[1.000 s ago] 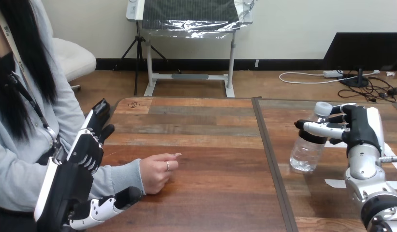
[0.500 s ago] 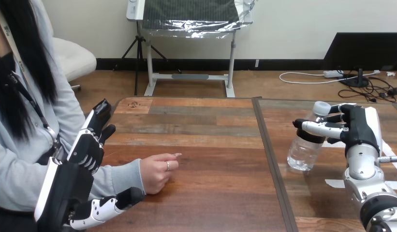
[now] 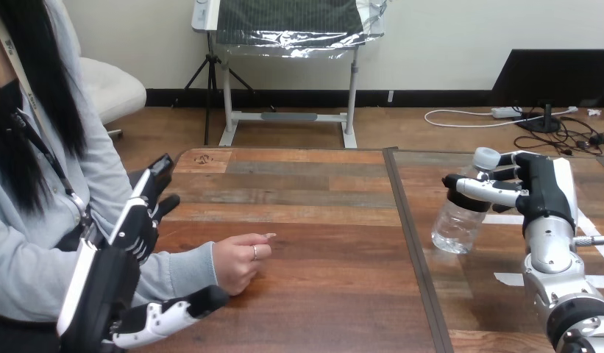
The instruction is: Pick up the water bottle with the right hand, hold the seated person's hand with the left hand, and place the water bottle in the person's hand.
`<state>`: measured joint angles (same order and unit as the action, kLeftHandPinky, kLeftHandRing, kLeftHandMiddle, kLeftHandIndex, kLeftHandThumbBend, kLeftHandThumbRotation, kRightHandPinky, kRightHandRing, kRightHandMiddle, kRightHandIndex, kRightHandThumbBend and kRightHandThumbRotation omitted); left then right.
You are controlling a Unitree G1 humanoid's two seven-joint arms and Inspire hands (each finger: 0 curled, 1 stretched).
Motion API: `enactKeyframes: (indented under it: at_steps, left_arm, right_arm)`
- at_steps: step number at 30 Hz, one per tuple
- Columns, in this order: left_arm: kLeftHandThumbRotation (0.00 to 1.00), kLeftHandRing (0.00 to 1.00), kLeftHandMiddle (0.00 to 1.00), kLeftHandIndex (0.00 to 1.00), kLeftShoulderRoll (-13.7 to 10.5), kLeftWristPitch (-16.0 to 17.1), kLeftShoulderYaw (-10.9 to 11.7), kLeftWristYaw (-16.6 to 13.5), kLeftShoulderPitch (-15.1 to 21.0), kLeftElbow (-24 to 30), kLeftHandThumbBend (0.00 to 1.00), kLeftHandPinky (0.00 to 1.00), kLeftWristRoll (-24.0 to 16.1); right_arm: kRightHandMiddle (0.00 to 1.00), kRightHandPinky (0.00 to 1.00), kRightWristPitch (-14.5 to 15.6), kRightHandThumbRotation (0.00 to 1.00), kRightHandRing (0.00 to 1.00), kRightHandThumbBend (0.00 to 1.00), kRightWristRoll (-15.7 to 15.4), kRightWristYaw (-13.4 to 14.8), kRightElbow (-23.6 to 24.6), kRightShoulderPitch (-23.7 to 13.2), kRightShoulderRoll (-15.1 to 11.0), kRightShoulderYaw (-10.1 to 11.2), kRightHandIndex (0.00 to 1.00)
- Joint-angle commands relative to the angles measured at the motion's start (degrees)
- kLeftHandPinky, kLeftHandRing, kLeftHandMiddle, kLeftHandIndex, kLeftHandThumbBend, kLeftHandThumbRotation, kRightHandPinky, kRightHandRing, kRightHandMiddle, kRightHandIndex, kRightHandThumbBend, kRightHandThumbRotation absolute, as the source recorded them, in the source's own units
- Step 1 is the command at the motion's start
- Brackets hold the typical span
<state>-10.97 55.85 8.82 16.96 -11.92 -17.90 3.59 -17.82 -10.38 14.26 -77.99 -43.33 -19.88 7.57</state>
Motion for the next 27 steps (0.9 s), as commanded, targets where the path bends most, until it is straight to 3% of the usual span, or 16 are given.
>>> enactKeyframes:
  at_steps: [1, 12, 27]
  left_arm:
    - [0.5, 0.95, 0.98, 0.96, -1.24, -1.03, 2.69, -3.98, 2.52, 3.01, 1.0, 0.87, -6.04]
    - [0.42, 0.93, 0.96, 0.95, -3.15, -6.16, 4.14, -8.33, 2.49, 6.17, 1.0, 0.86, -12.13]
    - [0.4, 0.94, 0.95, 0.94, -9.48, -16.36, 4.99, -9.33, 2.54, 11.18, 1.0, 0.86, -18.03]
  right_arm:
    - [0.47, 0.35, -3.5, 0.0, 0.41, 0.85, 0.31, 0.05, 2.1, -3.61, 0.78, -0.13, 0.5]
    - [0.46, 0.32, -6.12, 0.0, 0.39, 0.85, 0.81, -0.97, 2.66, -4.07, 1.55, -0.07, 0.49]
    - [0.46, 0.32, -8.3, 0.0, 0.38, 0.85, 1.67, -2.17, 3.57, -4.73, 2.5, 0.17, 0.48]
